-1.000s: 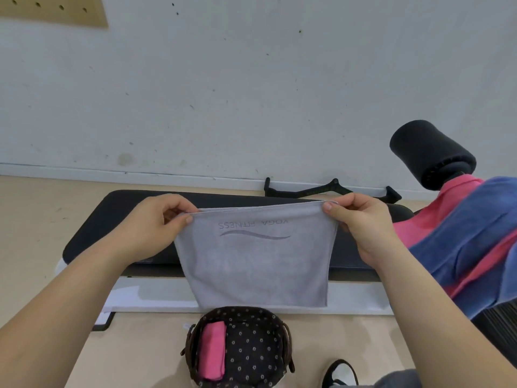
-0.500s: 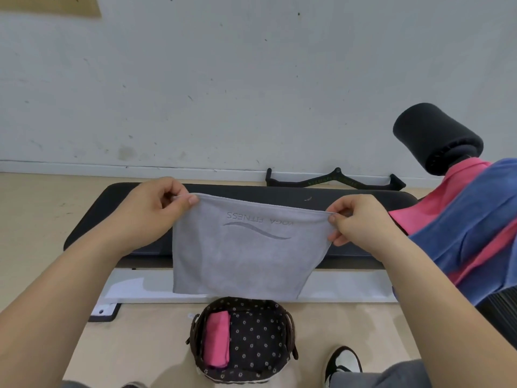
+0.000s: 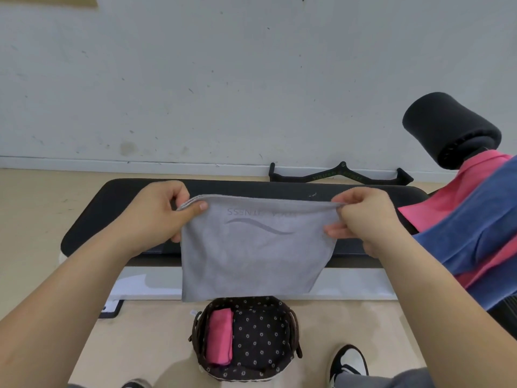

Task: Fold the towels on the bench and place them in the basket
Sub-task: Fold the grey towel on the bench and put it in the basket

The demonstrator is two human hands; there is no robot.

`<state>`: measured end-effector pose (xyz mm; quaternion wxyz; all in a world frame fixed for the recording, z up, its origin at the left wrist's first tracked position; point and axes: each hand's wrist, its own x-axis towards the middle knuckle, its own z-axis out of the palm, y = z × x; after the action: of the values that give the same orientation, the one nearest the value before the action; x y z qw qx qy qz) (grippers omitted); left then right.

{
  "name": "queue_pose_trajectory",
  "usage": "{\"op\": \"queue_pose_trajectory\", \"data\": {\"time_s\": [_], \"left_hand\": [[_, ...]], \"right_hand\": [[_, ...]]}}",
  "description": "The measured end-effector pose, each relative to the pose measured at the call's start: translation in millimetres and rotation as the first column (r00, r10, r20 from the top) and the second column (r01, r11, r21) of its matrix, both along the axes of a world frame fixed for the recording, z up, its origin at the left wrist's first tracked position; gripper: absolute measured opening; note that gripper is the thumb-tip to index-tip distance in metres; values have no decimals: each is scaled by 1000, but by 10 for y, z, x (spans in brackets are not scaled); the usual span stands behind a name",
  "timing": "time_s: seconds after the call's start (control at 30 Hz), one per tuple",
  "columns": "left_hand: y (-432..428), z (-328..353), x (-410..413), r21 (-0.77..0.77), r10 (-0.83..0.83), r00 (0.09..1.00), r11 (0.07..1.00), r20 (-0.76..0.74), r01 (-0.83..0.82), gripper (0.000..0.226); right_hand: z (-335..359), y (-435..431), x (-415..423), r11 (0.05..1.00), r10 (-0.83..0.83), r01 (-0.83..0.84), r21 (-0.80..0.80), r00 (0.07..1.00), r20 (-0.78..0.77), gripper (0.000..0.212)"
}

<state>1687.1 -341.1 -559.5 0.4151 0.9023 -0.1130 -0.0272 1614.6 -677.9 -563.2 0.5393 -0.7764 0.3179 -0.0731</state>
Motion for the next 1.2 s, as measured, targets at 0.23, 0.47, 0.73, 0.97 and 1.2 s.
{"op": "queue_pose_trajectory", "data": {"time_s": [0.23,0.47,0.73,0.97,1.2], "left_hand": [[-225,-144,396,-132,133,981,979,-143,-152,38],[-476,-441,953,-302,248,954,908,-167,-289,23],[-608,-656,1374,-252,290,953,919,-89,-303,11],[-512,-697,1169,251,12,994,967,107,-39,38],[-458,-763,322,508,-378,926,799,6,323,82]], "right_hand": [[-187,97,412,893,-350,259,367,914,206,38],[-358,73,856,946,-292,229,229,909,297,30],[-588,-172,1201,972,-115,46,231,948,298,23],[-559,-74,1029,964,181,-145,-224,972,152,35],[-601,319,549,510,467,-705,-493,708,-529,70]]}}
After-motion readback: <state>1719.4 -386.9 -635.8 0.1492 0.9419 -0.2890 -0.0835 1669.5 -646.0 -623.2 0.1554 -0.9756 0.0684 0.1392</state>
